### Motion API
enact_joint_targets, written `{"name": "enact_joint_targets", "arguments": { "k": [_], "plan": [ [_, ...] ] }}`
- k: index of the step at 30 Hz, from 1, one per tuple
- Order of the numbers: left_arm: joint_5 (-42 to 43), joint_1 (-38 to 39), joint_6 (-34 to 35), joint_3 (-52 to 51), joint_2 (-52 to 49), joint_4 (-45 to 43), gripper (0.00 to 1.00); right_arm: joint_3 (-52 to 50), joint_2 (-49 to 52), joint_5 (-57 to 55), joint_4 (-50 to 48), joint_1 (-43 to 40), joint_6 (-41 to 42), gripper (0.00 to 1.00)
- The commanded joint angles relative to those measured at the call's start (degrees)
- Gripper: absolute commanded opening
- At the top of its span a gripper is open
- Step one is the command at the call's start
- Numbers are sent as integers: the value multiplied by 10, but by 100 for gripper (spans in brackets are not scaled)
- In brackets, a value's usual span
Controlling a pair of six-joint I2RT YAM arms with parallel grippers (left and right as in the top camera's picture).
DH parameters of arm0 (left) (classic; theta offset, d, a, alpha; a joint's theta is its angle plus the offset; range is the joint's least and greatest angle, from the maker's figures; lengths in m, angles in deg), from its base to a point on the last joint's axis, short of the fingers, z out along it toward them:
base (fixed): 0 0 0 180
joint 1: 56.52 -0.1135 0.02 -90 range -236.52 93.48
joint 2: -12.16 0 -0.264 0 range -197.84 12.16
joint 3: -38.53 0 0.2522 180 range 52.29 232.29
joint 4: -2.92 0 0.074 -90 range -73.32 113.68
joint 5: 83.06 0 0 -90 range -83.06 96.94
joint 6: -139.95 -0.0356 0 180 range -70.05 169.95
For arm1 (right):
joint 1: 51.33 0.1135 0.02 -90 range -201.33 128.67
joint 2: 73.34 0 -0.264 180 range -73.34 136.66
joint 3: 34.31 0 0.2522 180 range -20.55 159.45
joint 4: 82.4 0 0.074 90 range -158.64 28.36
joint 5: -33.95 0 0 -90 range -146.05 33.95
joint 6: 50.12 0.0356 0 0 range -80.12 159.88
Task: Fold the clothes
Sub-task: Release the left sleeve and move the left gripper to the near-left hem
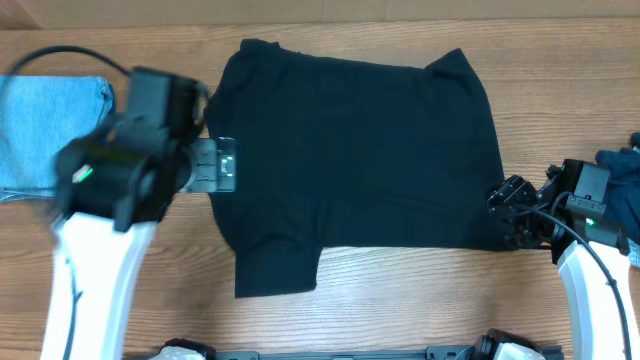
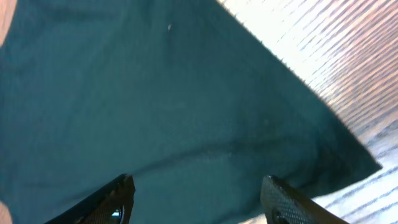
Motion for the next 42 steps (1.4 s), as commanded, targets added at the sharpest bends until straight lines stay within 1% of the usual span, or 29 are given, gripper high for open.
{"name": "enact_joint_targets", "arguments": {
  "k": [1, 7, 9, 14, 17, 18, 22, 28, 30, 33, 34, 37, 42],
  "plan": [
    [40, 0, 19, -115, -23, -47, 100, 8, -6, 19, 6, -3, -23, 70],
    [79, 0, 74, -264, -23, -111, 100, 8, -6, 19, 18, -3, -50, 71],
    [89, 0, 103, -308, -23, -129, 100, 8, -6, 19, 16, -3, -50, 74],
    [174, 2, 105, -394, -23, -175, 100, 8, -6, 19, 15, -3, -50, 75],
    [197, 12, 103, -433, -23, -179, 99, 8, -6, 19, 15, -3, -50, 75],
    [202, 18, 91, -445, -23, -184, 99, 8, -6, 19, 15, -3, -50, 75],
    [204, 67, 63, -476, -23, -214, 99, 8, -6, 19, 12, -3, -50, 76],
    [183, 152, 76, -508, -23, -258, 99, 8, -6, 19, 13, -3, -50, 77],
    [172, 171, 64, -521, -23, -276, 98, 8, -6, 19, 13, -3, -50, 77],
    [169, 205, 5, -537, -23, -329, 99, 8, -6, 19, 13, -3, -50, 77],
    [165, 213, -7, -537, -24, -340, 100, 8, -6, 19, 13, -3, -50, 77],
    [135, 231, -10, -537, -24, -371, 100, 8, -6, 19, 17, -3, -50, 77],
    [136, 239, -6, -537, -26, -393, 100, 8, -6, 19, 24, -3, -50, 77]
  ]
}}
